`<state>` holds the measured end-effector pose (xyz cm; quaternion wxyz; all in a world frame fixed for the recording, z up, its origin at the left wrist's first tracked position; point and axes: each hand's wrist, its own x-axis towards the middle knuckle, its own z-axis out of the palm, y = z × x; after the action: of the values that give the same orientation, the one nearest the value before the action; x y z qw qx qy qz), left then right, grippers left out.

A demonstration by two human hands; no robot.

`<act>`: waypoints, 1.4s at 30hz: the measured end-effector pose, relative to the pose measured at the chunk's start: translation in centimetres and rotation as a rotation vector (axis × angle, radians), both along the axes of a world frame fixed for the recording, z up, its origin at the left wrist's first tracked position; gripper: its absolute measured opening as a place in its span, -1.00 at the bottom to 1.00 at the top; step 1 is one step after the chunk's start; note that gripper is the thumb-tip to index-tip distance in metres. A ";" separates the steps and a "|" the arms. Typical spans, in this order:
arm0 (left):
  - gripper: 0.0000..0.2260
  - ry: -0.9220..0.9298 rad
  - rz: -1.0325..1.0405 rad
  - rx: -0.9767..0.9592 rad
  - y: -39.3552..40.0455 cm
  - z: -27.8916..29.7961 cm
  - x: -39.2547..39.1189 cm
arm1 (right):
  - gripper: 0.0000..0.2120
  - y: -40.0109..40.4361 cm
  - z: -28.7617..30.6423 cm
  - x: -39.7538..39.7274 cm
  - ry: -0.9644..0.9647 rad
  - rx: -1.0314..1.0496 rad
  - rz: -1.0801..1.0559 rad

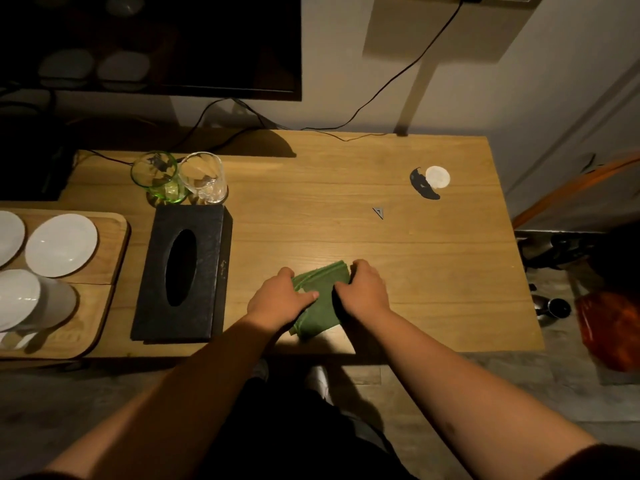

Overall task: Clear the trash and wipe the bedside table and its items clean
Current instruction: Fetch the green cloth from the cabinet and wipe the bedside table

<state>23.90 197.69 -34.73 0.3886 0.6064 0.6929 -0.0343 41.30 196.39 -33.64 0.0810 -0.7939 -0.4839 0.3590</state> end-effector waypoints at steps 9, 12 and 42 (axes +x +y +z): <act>-0.83 -0.205 -0.043 -0.009 0.7 0.6 -0.7 | -0.82 -1.3 -1.0 -1.0 0.190 -0.018 -0.049; -0.80 -0.374 0.038 -0.036 1.3 1.5 -1.3 | -0.76 -2.7 -0.2 -0.6 0.403 0.066 -0.209; -0.66 -0.892 -0.866 -0.166 -15.2 11.4 7.5 | -0.85 -32.2 8.8 -7.7 0.226 0.761 -1.484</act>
<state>31.39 182.51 -23.34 0.6369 0.7560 0.1504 0.0138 33.64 164.17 -24.79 0.6061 -0.7840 0.0866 0.1023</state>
